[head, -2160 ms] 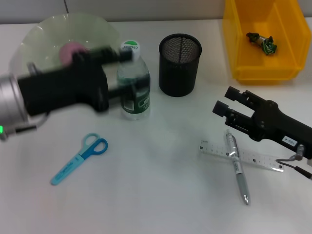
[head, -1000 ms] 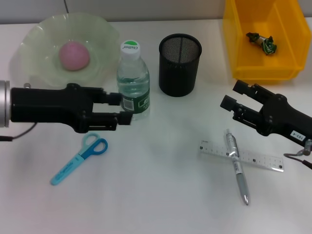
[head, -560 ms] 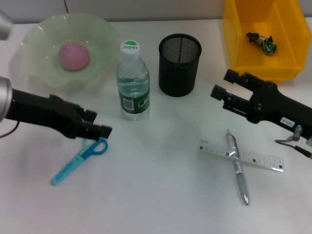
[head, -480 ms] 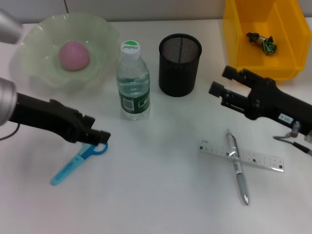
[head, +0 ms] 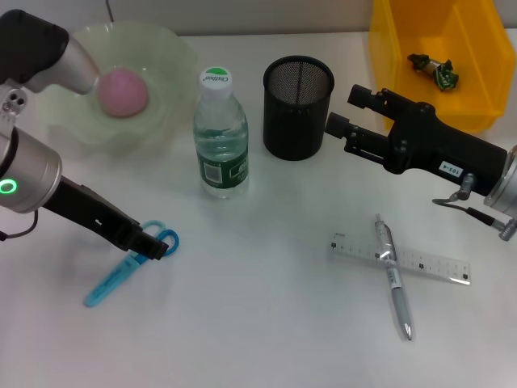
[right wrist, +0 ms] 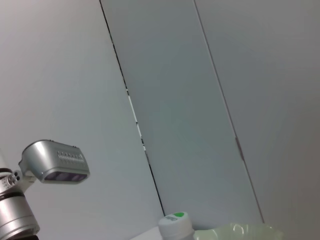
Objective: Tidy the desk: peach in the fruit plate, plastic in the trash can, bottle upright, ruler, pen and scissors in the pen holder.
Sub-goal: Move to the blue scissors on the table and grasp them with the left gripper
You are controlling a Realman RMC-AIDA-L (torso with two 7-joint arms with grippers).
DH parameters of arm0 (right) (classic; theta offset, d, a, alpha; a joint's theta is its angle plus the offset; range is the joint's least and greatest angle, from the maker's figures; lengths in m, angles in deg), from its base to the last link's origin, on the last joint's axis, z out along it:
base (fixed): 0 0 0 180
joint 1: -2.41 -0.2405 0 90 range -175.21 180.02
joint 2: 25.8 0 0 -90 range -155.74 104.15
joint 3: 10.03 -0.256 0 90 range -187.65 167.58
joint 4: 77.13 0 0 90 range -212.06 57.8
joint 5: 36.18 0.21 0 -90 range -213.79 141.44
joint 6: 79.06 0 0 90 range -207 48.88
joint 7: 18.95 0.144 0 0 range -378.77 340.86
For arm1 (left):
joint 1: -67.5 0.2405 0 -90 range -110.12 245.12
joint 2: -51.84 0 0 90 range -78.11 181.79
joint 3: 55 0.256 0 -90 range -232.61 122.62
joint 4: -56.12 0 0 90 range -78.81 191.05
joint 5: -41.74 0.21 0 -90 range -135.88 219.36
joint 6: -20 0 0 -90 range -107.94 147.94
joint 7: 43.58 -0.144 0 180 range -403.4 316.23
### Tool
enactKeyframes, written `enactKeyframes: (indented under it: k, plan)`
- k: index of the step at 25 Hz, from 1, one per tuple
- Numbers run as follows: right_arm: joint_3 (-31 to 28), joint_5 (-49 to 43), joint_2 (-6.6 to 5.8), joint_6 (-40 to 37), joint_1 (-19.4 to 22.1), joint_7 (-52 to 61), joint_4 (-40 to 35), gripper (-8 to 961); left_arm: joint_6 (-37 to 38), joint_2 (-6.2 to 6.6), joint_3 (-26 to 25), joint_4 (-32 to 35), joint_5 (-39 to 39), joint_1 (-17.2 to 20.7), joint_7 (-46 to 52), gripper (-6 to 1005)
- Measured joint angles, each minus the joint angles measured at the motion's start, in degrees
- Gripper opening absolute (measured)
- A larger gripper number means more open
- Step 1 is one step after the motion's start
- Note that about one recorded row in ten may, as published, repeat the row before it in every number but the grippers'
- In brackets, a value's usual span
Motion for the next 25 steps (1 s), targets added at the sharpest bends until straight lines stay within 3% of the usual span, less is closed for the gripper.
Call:
enactKeyframes:
  k: [14, 17, 21, 25]
  plan:
    - [0.01, 0.04, 0.07, 1.46, -0.28, -0.62, 0.84, 740, -3.71, 0.02, 1.98, -8.31, 4.44, -3.02, 1.15, 619]
    - [1.05, -0.68, 0.05, 0.57, -0.29, -0.65, 0.77, 740, -4.52, -0.04, 3.73, -9.30, 5.36, -3.31, 1.23, 619]
    - [6.92, -1.96, -0.21, -0.44, 0.21, -0.71, -0.83, 740, -5.16, -0.07, 4.55, -9.48, 6.63, -3.35, 1.06, 619]
    - [8.05, -1.98, -0.21, -0.58, 0.55, -0.72, -1.06, 740, -5.26, -0.08, 4.53, -9.52, 6.65, -3.39, 0.93, 619]
